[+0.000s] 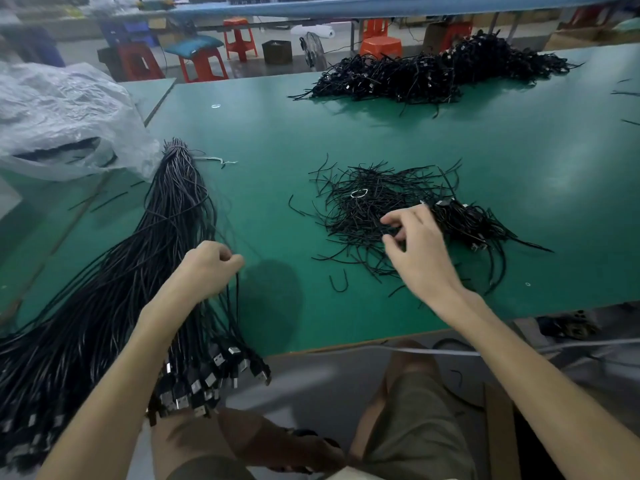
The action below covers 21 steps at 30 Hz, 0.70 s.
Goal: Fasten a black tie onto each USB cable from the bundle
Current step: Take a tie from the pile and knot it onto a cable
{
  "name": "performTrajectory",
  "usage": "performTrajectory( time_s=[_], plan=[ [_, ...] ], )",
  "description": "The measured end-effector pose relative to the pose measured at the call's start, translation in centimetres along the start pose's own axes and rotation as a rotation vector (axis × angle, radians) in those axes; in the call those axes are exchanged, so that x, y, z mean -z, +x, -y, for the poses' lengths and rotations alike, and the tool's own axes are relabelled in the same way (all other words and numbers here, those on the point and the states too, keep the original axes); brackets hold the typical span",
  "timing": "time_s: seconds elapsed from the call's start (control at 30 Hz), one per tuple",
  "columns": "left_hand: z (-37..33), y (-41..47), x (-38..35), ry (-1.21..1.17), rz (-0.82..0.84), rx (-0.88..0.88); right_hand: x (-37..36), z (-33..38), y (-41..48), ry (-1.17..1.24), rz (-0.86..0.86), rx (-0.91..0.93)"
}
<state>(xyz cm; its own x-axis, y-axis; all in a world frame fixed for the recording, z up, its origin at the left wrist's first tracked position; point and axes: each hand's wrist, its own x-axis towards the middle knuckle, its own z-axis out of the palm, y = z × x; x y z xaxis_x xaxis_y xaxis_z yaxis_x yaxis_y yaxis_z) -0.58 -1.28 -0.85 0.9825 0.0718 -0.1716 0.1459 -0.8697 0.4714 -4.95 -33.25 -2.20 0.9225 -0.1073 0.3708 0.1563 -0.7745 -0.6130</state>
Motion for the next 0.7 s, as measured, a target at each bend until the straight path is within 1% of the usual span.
performTrajectory(
  time_s=[0.07, 0.13, 0.23, 0.27, 0.3, 0.37, 0.4, 0.47, 0.5, 0.57, 0.6, 0.7],
  plan=[
    [-1.1, -1.0, 0.7, -0.186, 0.015, -0.077, -1.3, 2.0, -0.5, 0.090, 0.084, 0.052],
    [-2.5, -2.7, 1.1, -0.319, 0.116, -0.158, -2.7, 4.1, -1.1, 0.170, 0.174, 0.124],
    [-4.4, -5.1, 0.4, -0.324, 0.349, -0.354, -4.8, 7.0, -1.8, 0.215, 0.336, 0.281],
    [-4.8, -5.4, 0.1, -0.308, 0.387, -0.412, -5.5, 7.8, -2.0, 0.213, 0.384, 0.326],
    [-5.1, -5.5, -0.1, -0.301, 0.391, -0.450, -6.2, 8.4, -2.1, 0.216, 0.419, 0.346],
    [-4.9, -5.2, -0.3, -0.355, 0.354, -0.467, -7.0, 8.7, -2.0, 0.244, 0.452, 0.278],
    [-4.5, -4.9, -0.2, -0.427, 0.355, -0.449, -7.1, 8.5, -1.8, 0.230, 0.459, 0.231],
    [-2.9, -4.1, 0.1, -0.582, 0.422, -0.369, -7.0, 7.8, -1.3, 0.143, 0.439, 0.195],
    [-2.0, -3.8, 0.2, -0.628, 0.481, -0.340, -6.9, 7.3, -1.1, 0.147, 0.400, 0.180],
    [-0.4, -3.3, 0.2, -0.718, 0.595, -0.329, -6.4, 6.5, -0.7, 0.253, 0.293, 0.097],
    [0.1, -3.1, 0.1, -0.777, 0.619, -0.338, -6.2, 6.2, -0.5, 0.326, 0.235, 0.031],
    [0.7, -2.4, 0.1, -0.940, 0.612, -0.361, -6.1, 5.7, 0.1, 0.493, 0.066, -0.125]
  ],
)
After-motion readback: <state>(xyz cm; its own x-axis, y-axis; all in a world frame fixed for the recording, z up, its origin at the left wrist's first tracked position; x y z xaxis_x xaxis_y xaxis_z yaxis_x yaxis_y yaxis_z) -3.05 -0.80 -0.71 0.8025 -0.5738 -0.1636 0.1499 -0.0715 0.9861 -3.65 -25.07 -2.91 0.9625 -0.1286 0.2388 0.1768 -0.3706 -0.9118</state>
